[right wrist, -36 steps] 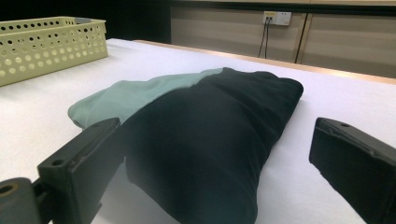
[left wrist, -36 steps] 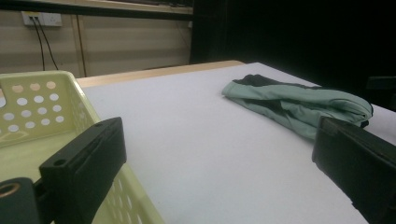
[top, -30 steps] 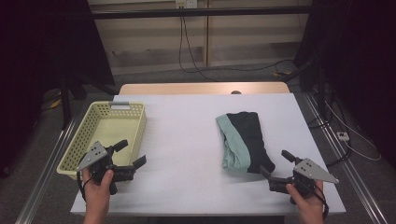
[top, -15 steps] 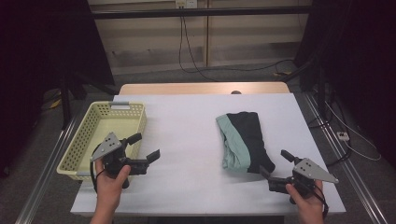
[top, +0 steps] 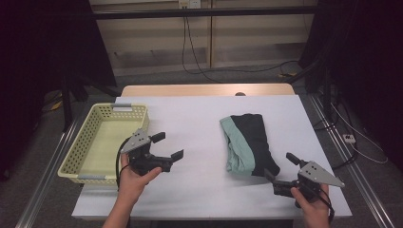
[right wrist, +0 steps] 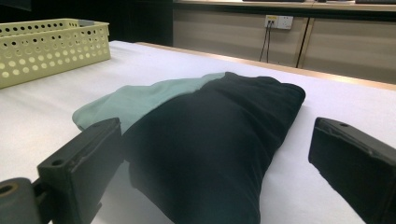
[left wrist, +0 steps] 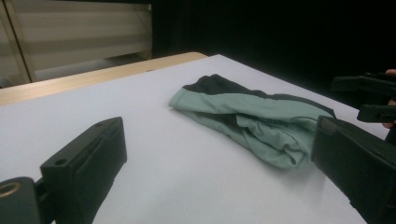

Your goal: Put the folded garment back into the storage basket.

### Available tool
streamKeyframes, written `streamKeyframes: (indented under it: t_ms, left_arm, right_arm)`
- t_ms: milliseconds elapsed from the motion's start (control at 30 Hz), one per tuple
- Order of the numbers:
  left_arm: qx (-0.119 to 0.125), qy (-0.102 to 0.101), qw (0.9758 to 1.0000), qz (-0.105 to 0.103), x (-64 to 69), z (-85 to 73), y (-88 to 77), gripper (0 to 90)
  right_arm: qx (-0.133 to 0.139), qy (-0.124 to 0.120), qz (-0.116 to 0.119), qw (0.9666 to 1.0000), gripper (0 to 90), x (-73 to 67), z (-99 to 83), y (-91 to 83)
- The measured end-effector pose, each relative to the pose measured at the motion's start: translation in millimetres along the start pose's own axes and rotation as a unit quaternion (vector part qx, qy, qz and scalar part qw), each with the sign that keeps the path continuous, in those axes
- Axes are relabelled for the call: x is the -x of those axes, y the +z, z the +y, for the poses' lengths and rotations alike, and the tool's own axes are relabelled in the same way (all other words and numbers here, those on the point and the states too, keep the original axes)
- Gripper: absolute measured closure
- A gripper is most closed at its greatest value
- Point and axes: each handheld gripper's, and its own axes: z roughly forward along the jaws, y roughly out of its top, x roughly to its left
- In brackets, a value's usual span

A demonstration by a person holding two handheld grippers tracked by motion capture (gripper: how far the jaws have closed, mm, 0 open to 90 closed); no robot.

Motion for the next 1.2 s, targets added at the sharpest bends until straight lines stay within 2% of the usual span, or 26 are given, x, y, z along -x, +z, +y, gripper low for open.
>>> streamKeyframes:
  t_ms: [133, 467, 700, 833, 1200]
  left_arm:
    - [-0.009, -0.006, 0.9999, -0.003, 2.7, 0.0, 14.9, 3.9]
    - [-0.018, -0.013, 0.9997, -0.008, 3.7, -1.9, 34.2, 3.8]
    - [-0.027, -0.007, 0.9995, -0.016, 5.4, 0.0, 47.1, 3.7]
    - [-0.030, -0.013, 0.9992, -0.021, 6.2, 2.3, 54.4, 3.3]
    - [-0.048, -0.025, 0.9984, -0.018, 8.4, 5.7, 76.0, 3.3]
  right_arm:
    - [0.001, 0.002, 0.001, 1.0000, 3.2, -0.1, -0.2, -0.3]
    - [0.000, 0.000, 0.001, 1.0000, 3.2, -0.1, -0.1, 0.0]
    - [0.000, 0.000, 0.000, 1.0000, 3.2, -0.1, -0.2, -0.2]
    - [0.001, 0.000, 0.000, 1.0000, 3.2, 0.0, -0.2, -0.5]
    - [0.001, 0.001, -0.001, 1.0000, 3.2, 0.4, -0.2, -1.2]
